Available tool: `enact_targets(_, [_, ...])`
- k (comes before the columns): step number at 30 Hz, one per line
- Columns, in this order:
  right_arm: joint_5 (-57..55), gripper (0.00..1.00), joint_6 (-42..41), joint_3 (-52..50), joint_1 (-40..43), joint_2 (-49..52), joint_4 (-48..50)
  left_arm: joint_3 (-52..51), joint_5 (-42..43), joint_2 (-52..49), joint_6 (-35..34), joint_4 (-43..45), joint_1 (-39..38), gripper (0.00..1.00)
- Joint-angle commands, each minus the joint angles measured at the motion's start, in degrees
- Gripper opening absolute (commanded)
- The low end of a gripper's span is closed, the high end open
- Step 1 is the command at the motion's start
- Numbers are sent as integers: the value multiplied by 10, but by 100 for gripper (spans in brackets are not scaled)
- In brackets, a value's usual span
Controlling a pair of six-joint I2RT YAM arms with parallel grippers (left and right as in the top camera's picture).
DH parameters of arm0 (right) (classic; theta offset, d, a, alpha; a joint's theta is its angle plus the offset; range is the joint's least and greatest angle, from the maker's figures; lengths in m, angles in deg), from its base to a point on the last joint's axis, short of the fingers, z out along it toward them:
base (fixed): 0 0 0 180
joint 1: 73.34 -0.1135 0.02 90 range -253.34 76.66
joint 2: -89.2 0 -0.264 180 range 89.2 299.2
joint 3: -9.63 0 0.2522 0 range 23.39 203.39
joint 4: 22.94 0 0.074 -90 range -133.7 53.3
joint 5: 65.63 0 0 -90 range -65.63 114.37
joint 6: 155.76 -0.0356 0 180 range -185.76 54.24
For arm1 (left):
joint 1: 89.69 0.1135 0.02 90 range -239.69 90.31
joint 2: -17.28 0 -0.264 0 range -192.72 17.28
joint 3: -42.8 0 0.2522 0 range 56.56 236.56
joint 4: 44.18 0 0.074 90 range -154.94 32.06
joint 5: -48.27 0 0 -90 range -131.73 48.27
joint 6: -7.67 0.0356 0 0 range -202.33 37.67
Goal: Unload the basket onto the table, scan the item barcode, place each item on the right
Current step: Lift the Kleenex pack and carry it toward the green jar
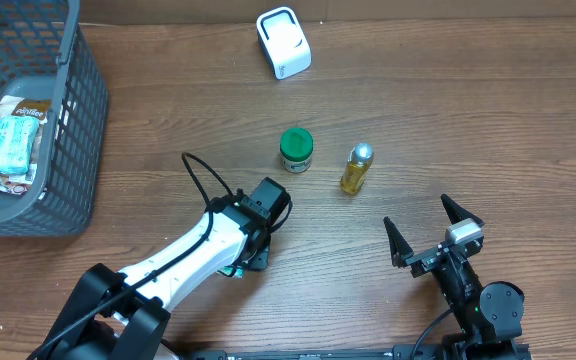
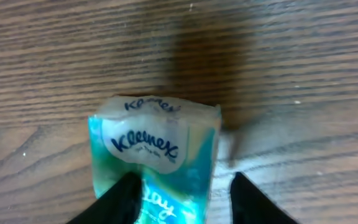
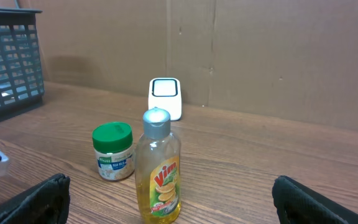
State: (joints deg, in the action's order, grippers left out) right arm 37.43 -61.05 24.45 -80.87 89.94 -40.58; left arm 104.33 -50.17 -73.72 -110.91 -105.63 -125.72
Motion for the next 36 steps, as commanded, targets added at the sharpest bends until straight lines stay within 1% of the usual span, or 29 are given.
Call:
enact_targets(1, [-6, 100, 3, -6, 2, -6, 3, -25, -5, -5, -9, 14, -4, 35])
enact_targets(4, [-6, 100, 3, -6, 2, -6, 3, -31, -5, -5, -8, 19, -4, 26])
enact_targets(6, [-6, 100, 3, -6, 2, -6, 3, -29, -5, -5, -7, 19, -4, 18])
enact_targets(8, [-6, 100, 3, -6, 2, -6, 3, -22, -5, -5, 2, 18, -2, 4])
enact_targets(12, [-6, 100, 3, -6, 2, -6, 3, 21, 0, -4, 3, -12, 2, 4])
enact_targets(14, [-6, 100, 3, -6, 2, -6, 3, 57, 13, -4, 7, -33, 10, 4])
enact_targets(15, [-6, 100, 3, -6, 2, -6, 3, 75, 30, -4, 19, -39, 17, 4])
enact_targets(17, [-6, 100, 3, -6, 2, -6, 3, 115, 87, -4, 56, -44, 35, 4])
enact_targets(18, [-6, 100, 3, -6, 2, -6, 3, 138, 130, -4, 75, -44, 48, 4])
enact_targets(22, [-6, 100, 3, -6, 2, -6, 3, 210, 302, -4, 115, -35, 111, 4])
enact_targets(25, [-6, 100, 3, -6, 2, -6, 3, 239, 462, -4, 146, 3, 166, 4])
enact_targets(27, [-6, 100, 3, -6, 2, -6, 3, 240, 565, -5, 147, 47, 203, 4])
enact_targets(29, [-6, 100, 3, -6, 2, -6, 3, 240, 602, -8, 142, 58, 224, 4])
enact_targets(32, [-6, 100, 3, -6, 2, -6, 3, 238, 633, -18, 149, 53, 245, 4])
enact_targets(36, [-6, 100, 3, -6, 2, -6, 3, 226, 658, -47, 166, 50, 247, 4])
